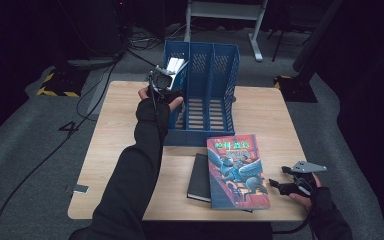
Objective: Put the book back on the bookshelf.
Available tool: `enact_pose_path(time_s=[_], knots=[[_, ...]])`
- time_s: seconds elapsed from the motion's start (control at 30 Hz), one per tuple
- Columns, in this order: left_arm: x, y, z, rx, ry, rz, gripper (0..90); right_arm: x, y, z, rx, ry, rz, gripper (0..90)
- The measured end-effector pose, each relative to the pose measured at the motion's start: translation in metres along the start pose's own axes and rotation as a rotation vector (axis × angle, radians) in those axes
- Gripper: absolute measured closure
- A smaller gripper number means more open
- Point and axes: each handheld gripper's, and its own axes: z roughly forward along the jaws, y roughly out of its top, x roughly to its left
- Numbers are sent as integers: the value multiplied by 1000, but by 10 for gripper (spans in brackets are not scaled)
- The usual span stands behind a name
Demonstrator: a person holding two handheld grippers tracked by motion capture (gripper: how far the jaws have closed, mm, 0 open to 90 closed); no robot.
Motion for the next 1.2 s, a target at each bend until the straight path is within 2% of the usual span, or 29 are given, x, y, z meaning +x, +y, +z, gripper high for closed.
enact_pose_path(time_s=[0.17,0.2,0.23,0.27,0.37,0.53,0.63,0.8,0.93,1.0,1.1,1.17,1.2], knots=[[-1,1,0,24,4,20,466,0,0,0,0,-1,1,194],[-1,3,0,37,19,40,482,0,0,0,0,-1,1,194],[-1,3,0,37,19,40,525,0,0,0,0,-1,1,194],[-2,3,0,42,49,44,525,0,0,0,1,-1,1,194],[0,3,-1,31,31,25,594,0,0,0,1,-1,1,193],[-2,9,3,17,31,18,606,0,0,0,0,-1,2,193],[2,15,7,-3,32,-21,609,0,0,0,1,0,2,193],[6,26,14,-21,43,-42,609,0,0,0,1,-1,0,193],[4,35,19,-27,53,-25,608,0,0,0,1,1,0,193],[3,38,22,-38,55,-20,608,0,0,0,0,1,4,193],[5,40,26,-74,56,-51,607,0,0,0,0,0,3,193],[6,42,28,-85,65,-58,607,0,0,0,0,0,2,193],[5,42,29,-108,80,-65,607,0,0,0,0,0,3,193]])
